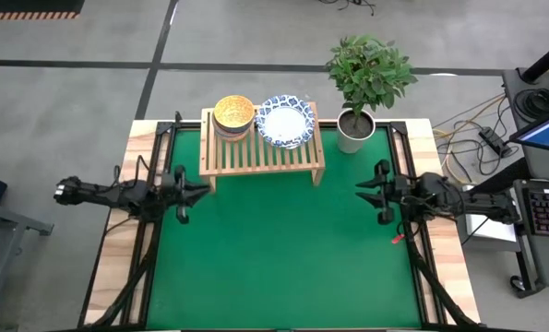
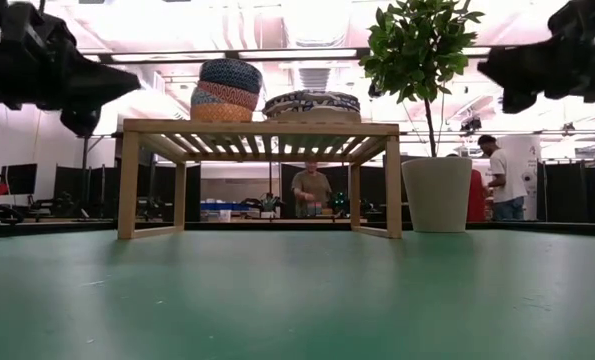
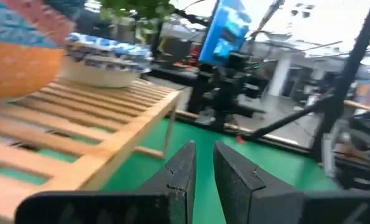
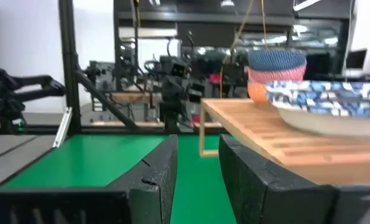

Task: Place and stack bowls onto a shelf
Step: Return to Home Position

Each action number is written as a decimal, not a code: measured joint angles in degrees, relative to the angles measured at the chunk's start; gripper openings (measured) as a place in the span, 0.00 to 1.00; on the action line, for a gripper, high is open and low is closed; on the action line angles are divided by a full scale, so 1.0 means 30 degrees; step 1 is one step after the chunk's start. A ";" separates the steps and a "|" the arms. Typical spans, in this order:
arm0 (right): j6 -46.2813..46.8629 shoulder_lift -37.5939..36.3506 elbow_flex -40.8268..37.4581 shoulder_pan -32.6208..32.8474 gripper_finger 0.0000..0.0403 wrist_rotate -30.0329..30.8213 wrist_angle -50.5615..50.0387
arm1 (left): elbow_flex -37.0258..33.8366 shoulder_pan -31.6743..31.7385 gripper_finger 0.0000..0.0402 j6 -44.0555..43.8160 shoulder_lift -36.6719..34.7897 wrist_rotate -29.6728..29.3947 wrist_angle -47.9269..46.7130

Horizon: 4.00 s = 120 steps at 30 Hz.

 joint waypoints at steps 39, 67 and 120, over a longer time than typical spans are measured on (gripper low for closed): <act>0.0430 0.0149 -0.0022 -0.0001 0.25 0.0373 -0.1352 | 0.0025 0.0001 0.09 -0.0394 0.0822 -0.0958 0.0156; 0.0487 0.0149 -0.0029 -0.0001 0.23 0.0373 -0.1352 | 0.0033 -0.0002 0.09 -0.0391 0.0822 -0.0965 0.0156; 0.0480 0.0157 -0.0036 0.0005 0.23 0.0380 -0.1351 | 0.0040 -0.0006 0.09 -0.0392 0.0822 -0.0965 0.0160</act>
